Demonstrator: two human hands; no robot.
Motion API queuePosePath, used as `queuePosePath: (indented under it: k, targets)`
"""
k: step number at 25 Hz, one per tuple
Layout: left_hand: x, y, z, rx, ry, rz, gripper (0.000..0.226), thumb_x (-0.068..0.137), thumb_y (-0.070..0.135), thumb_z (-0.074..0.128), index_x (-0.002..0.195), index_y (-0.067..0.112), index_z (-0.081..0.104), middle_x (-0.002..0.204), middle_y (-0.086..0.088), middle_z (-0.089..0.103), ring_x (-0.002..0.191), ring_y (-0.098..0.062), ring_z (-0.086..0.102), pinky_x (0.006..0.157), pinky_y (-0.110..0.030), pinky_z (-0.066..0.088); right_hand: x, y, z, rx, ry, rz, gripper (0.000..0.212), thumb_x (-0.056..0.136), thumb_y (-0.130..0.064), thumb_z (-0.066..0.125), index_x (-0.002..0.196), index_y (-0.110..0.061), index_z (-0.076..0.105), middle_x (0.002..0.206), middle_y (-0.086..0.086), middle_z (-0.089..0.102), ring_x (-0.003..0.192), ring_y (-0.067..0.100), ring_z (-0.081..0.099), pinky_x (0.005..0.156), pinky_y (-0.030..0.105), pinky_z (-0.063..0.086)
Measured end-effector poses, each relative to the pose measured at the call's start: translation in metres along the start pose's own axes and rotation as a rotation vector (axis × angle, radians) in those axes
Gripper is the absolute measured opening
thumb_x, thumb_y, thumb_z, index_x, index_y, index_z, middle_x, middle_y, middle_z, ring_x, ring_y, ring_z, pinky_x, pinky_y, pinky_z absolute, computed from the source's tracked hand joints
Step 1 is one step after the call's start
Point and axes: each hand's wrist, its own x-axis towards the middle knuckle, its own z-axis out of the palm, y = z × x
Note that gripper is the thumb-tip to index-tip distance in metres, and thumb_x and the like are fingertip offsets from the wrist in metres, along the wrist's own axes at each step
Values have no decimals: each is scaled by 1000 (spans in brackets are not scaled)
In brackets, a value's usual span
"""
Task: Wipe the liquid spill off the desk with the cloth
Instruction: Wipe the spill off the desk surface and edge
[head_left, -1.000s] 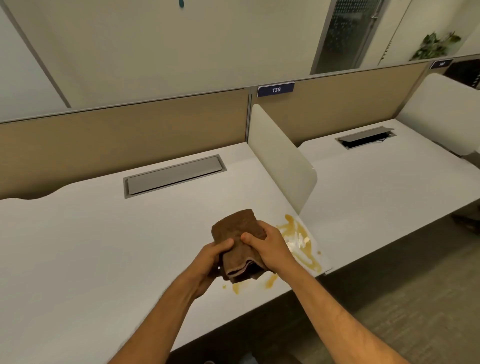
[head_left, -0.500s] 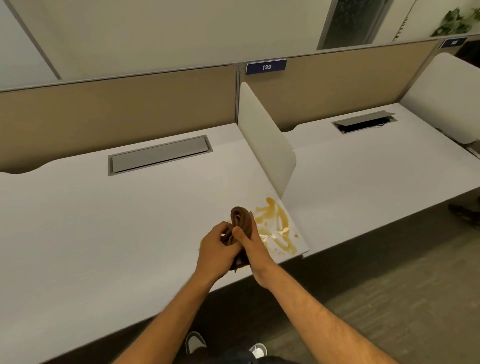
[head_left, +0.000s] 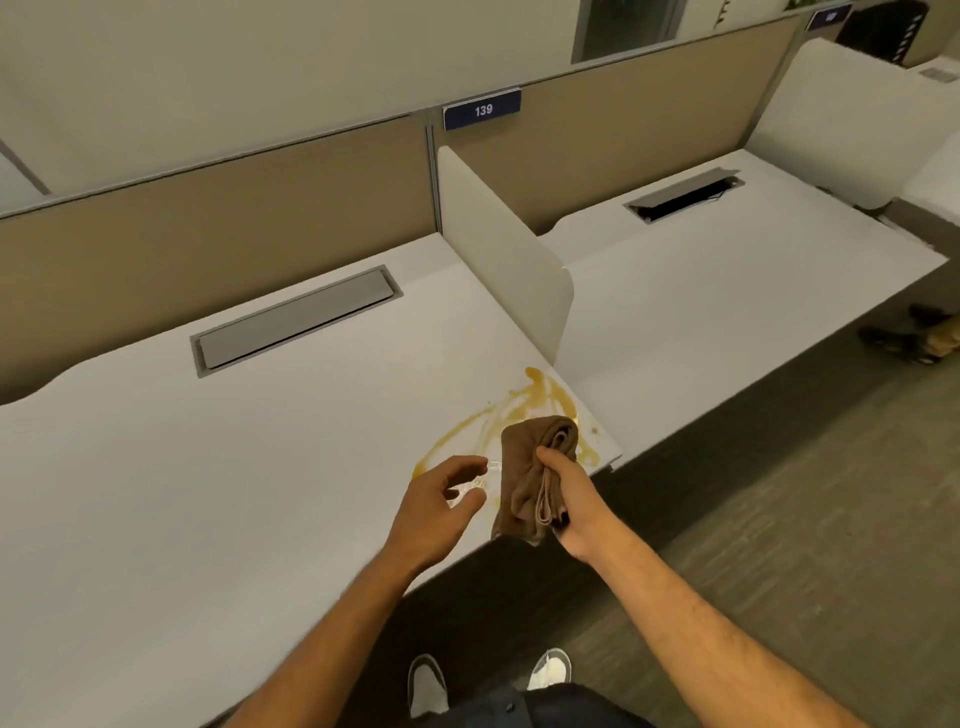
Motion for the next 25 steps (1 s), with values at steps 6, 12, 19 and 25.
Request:
queuePosePath:
  k: [6, 12, 19, 25]
  targets:
    - [6, -80, -50, 330, -158, -28, 68, 97, 53, 62, 159, 36, 39, 167, 7, 41, 149, -22, 43, 119, -42, 39, -2, 44, 11, -72, 144, -38, 36, 99, -28, 62, 134, -23, 58, 118, 9, 74, 103, 28, 74, 80, 39, 59]
    - [17, -165, -73, 570, -301, 27, 87, 100, 59, 56, 169, 28, 14, 177, 3, 12, 164, -22, 9, 130, -45, 16, 3, 94, 28, -193, 216, -58, 39, 97, -28, 66, 135, -27, 57, 119, 2, 72, 107, 20, 71, 94, 39, 57]
    - [64, -241, -76, 842, -418, 148, 94, 101, 69, 37, 168, 22, -11, 174, 3, -21, 163, -21, -15, 129, -42, -8, 45, 123, 61, -699, 222, -270, 47, 93, -33, 69, 132, -47, 46, 124, -18, 57, 117, 8, 58, 95, 28, 51]
    - [80, -296, -78, 913, -393, 189, 87, 100, 72, 18, 166, 27, -18, 175, 5, -24, 162, -18, -20, 131, -52, -3, 111, 191, 81, -1602, 427, -387, 96, 90, -64, 60, 161, -24, 10, 168, 14, 12, 137, 41, 36, 108, 54, 42]
